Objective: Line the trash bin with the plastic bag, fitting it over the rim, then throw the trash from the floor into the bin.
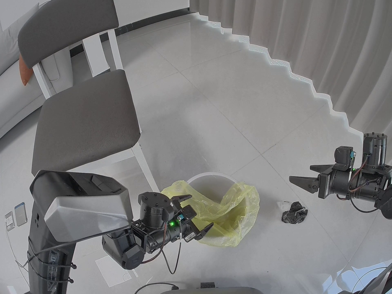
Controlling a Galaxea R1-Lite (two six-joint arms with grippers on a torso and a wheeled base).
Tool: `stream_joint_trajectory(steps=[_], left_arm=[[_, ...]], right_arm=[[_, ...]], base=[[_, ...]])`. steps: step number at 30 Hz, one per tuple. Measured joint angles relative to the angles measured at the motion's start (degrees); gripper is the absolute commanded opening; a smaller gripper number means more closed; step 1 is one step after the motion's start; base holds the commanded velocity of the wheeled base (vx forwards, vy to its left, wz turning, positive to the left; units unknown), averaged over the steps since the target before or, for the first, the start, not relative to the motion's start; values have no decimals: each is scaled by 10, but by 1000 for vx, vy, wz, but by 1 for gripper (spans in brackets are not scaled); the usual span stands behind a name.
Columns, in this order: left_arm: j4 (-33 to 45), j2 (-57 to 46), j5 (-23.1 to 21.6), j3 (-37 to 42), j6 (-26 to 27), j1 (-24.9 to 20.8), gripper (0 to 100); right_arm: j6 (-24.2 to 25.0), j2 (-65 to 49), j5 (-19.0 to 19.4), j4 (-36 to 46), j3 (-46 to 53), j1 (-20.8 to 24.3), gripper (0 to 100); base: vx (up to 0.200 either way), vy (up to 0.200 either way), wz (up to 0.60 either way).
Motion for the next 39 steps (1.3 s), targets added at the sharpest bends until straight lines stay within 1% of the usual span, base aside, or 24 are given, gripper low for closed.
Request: stream_joint_trajectory(steps=[4,12,17,18,27,33,39], left_arm=[[7,9,0,-12,9,-1,100],[8,41,1,-41,12,-2,100],[18,63,3,-67,12,2,100],[20,66,4,-71,12,2,0],[22,77,11,-87,11,4,0],[18,76,25,-92,3,4,0],[19,60,37,-113,-25,8,0]], right_arm=[[0,-4,9,0,1,-3,100],[0,-5,11,0,2,-5,100],[0,-4,27,1,2,-9,100],[0,-4,30,1,2,-11,100],[-1,0,35,1,1,-21,100],[-1,0,35,0,0,-23,100],[-1,0,36,0,-2,-30,100]], base=[[0,0,0],[0,0,0],[0,0,0],[0,0,0],[0,0,0],[0,0,0],[0,0,0]])
